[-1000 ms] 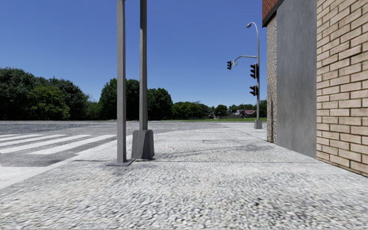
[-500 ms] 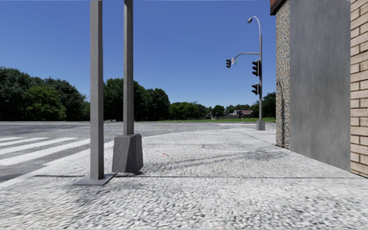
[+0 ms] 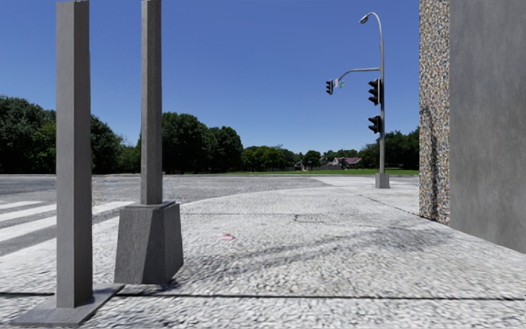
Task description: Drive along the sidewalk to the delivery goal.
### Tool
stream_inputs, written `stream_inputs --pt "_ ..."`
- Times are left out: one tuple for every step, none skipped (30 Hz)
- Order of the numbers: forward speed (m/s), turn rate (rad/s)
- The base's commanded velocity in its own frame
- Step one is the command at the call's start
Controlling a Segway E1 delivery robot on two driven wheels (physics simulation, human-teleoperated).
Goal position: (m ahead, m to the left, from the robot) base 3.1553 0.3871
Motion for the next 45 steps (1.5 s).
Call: stream_inputs --pt "1.55 0.0" --pt "1.55 0.0" --pt "1.55 0.0" --pt "1.55 0.0" --pt "1.55 0.0" --pt "1.55 0.0" --pt "1.55 0.0" --pt "1.55 0.0" --pt "1.55 0.0" --pt "1.55 0.0" --pt "1.54 0.0" --pt "1.54 0.0" --pt "1.51 0.0" --pt "1.46 0.0" --pt "1.4 0.0" --pt "1.35 0.0" --pt "1.35 0.0" --pt "1.35 0.0" --pt "1.34 0.06" --pt "1.34 0.1" --pt "1.34 0.15" --pt "1.34 0.19" --pt "1.34 0.22" --pt "1.34 0.23" --pt "1.34 0.23" --pt "1.34 0.23" --pt "1.34 0.23" --pt "1.34 0.25" --pt "1.34 0.29" --pt "1.34 0.31" --pt "1.34 0.31" --pt "1.34 0.42" --pt "1.33 0.51" --pt "1.33 0.51" --pt "1.32 0.55" --pt "1.28 0.56" --pt "1.25 0.57" --pt "1.24 0.57" --pt "1.23 0.57" --pt "1.22 0.57" --pt "1.22 0.57" --pt "1.22 0.57" --pt "1.22 0.57" --pt "1.21 0.57" --pt "1.21 0.57"
